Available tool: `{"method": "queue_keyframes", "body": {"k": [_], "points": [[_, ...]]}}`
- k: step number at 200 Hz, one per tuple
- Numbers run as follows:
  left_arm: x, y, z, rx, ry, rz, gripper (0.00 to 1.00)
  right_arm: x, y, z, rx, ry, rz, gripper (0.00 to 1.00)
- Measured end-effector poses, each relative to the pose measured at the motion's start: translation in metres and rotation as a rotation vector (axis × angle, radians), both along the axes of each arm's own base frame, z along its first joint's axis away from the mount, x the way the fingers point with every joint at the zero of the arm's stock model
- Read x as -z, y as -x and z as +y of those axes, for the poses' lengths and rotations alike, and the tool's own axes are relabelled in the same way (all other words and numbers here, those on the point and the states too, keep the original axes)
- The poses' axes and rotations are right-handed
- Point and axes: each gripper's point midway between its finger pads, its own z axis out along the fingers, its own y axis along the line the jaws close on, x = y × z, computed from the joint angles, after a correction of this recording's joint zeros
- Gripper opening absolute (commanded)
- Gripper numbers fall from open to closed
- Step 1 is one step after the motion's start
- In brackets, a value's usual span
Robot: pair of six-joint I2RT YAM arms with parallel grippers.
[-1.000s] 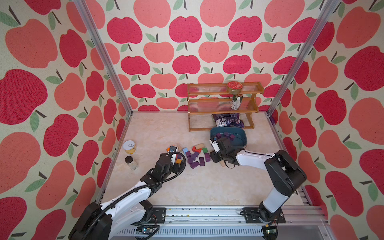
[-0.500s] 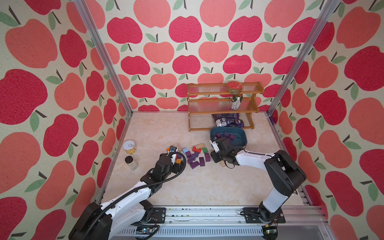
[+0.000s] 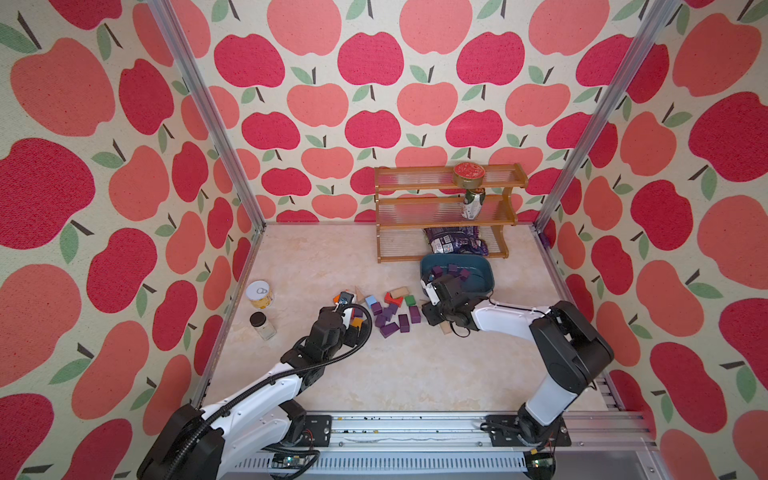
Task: Pick purple bricks into the storage bin
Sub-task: Pick up the building block from the center of the board.
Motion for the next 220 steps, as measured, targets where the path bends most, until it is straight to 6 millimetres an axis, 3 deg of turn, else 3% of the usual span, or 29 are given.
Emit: {"method": "queue_keyframes", "body": {"k": [42, 122, 170, 220], "points": [[0.0, 0.0, 0.0, 0.0, 0.0, 0.0, 0.99, -0.009, 0.002, -0.008, 0.019, 0.013, -0.022, 0.53], [0.0, 0.0, 0.0, 0.0, 0.0, 0.0, 0.99, 0.003, 0.013, -0.017, 0.029, 0.029, 0.018, 0.47], [0.0, 0.0, 0.0, 0.0, 0.0, 0.0, 0.99, 0.002, 0.016, -0.018, 0.033, 0.02, 0.025, 0.34], [0.0, 0.0, 0.0, 0.0, 0.0, 0.0, 0.99, 0.002, 0.016, -0.018, 0.034, 0.019, 0.024, 0.31]]}}
